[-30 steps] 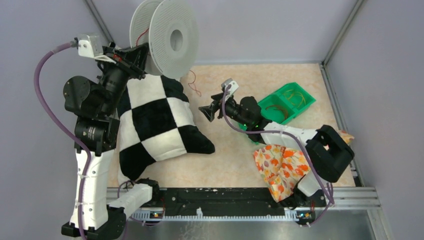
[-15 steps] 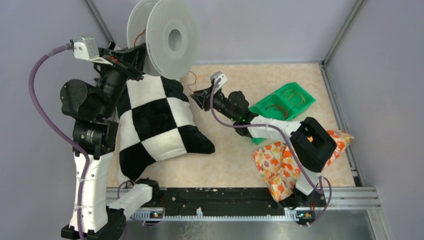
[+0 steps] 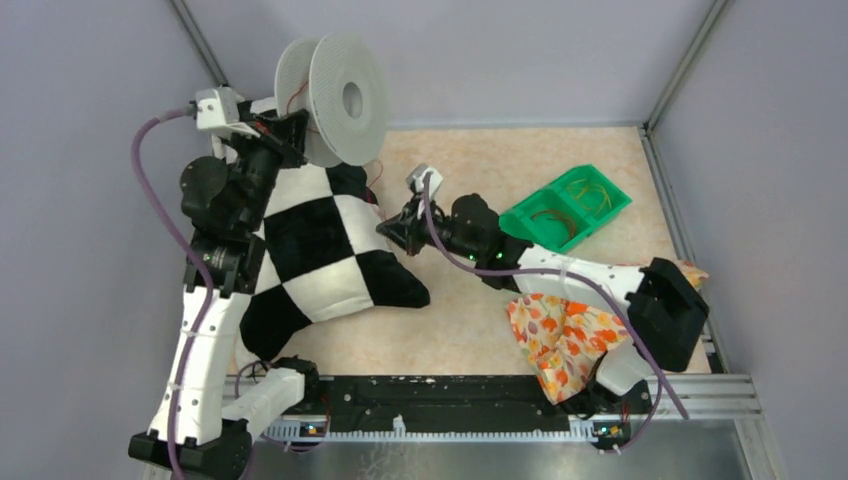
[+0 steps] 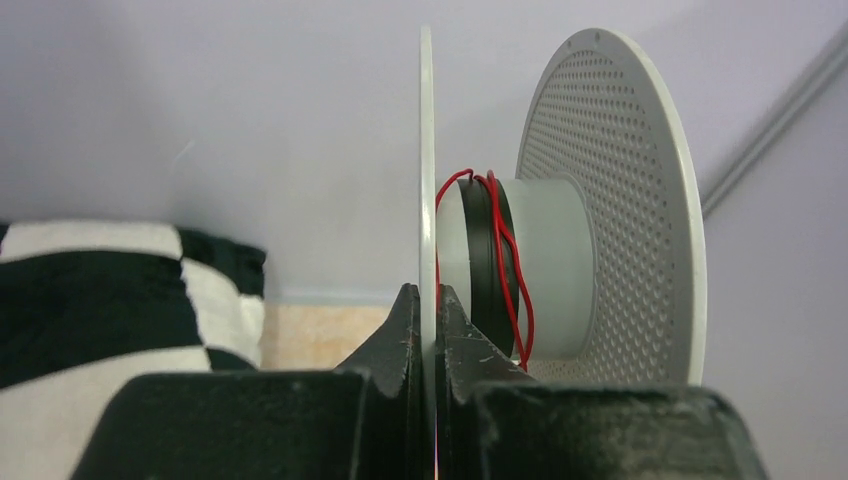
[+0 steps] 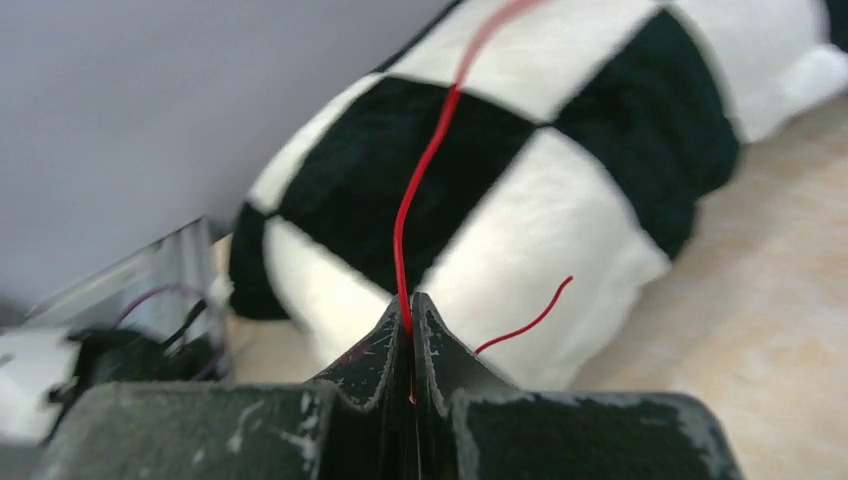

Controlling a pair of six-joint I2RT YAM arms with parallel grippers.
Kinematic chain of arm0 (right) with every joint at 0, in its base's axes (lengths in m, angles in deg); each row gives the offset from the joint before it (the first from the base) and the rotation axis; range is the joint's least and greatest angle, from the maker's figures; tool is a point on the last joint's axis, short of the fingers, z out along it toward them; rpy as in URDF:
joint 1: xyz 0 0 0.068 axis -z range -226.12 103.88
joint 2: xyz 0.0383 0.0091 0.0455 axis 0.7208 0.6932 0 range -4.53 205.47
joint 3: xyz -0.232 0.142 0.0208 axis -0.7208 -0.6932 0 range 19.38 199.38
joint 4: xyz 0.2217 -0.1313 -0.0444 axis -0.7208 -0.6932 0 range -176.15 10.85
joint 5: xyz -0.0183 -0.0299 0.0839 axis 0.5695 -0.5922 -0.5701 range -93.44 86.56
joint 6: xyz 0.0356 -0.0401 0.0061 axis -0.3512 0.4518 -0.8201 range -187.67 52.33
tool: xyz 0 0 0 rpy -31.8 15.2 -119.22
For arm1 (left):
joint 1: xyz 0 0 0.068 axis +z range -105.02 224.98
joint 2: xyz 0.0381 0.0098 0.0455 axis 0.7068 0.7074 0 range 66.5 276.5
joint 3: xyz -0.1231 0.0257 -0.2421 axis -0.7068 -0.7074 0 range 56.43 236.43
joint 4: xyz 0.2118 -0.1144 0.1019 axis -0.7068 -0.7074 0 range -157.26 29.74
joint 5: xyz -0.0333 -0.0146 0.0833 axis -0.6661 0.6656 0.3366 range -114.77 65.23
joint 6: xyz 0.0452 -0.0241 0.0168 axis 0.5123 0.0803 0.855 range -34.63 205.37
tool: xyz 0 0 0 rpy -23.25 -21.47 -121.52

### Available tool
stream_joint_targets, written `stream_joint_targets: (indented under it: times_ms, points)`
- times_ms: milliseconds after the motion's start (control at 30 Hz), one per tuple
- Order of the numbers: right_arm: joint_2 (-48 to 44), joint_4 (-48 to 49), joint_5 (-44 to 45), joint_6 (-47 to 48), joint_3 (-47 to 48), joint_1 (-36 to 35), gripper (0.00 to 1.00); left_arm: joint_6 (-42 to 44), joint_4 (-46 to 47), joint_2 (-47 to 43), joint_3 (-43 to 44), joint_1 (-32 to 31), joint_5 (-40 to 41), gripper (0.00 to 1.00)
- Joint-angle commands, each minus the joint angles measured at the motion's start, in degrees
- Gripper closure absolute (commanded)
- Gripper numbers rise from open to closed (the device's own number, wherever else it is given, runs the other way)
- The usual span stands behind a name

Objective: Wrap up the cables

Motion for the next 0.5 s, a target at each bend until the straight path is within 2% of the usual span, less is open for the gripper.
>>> stream_joint_targets:
  times_ms: [0, 133, 233, 333, 467]
  points:
    - [-7.55, -12.02, -1.93, 3.88, 3.61, -10.27, 1.00, -1.52, 11.58, 0.57, -6.79, -0.17, 10.36, 1.00]
    - [-11.33, -18.59, -7.12, 5.23, 3.70, -15.53, 1.00, 0.40, 12.76, 3.58, -7.78, -0.17, 16.14, 1.00]
    - [-14.06, -22.23, -10.92, 5.95, 3.28, -17.44, 1.00, 5.04, 13.35, 6.14, -6.76, -0.17, 19.07, 1.00]
    - [-16.35, -26.92, -11.76, 8.16, 5.18, -18.47, 1.00, 8.47, 13.80, 8.26, -6.27, -0.17, 18.16, 1.00]
    - [-19.61, -28.37, -14.21, 10.02, 9.66, -18.44, 1.00, 15.62, 11.45, 11.34, -5.14, -0.13, 12.75, 1.00]
